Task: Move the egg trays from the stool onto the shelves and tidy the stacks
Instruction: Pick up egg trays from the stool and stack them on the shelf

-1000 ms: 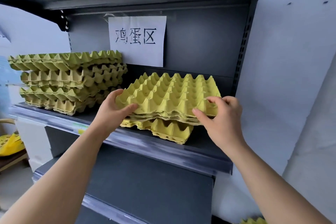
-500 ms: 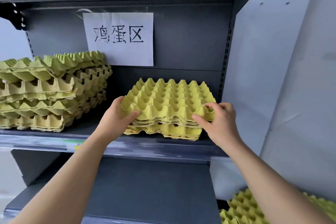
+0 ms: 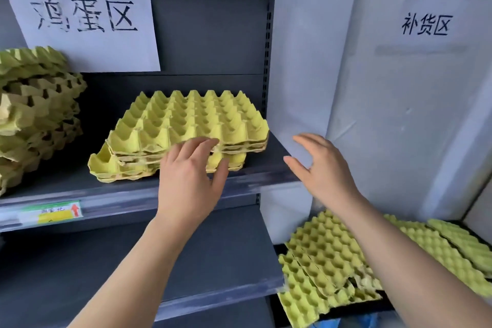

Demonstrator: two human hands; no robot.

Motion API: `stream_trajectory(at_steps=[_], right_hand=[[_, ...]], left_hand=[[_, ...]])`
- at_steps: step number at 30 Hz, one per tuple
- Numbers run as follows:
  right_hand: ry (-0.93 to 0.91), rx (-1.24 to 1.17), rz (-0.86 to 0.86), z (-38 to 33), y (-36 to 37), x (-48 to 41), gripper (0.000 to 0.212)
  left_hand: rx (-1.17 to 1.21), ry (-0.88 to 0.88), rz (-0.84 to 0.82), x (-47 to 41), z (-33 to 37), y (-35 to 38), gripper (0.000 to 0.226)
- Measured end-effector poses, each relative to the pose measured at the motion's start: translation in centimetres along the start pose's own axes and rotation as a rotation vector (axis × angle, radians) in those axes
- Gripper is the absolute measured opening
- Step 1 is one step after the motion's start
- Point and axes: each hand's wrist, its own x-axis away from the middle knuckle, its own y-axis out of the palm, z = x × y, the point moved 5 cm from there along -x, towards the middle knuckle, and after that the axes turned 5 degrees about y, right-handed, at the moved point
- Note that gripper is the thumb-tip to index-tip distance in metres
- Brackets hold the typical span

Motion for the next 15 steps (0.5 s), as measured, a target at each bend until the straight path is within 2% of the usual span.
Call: stream_trajectory(at_steps=[4,10,15], right_hand=[[0.031,0.040,-0.044,3.3,-1.3,1.6,0.040],[0.196,0.157,-0.102,15.3,-4.2,5.9,0.040],[0.259,0.235,-0.215,24.7,-4.3,7.8,0.041]], left_hand=[[0.069,0.046,-0.031,1.2,3.3,3.2,0.040],[0.190,0.089,-0.242,3.7,11.8,13.8,0.049],[0.207,0.021,-0.406,5.9,16.6,23.0,0.046]])
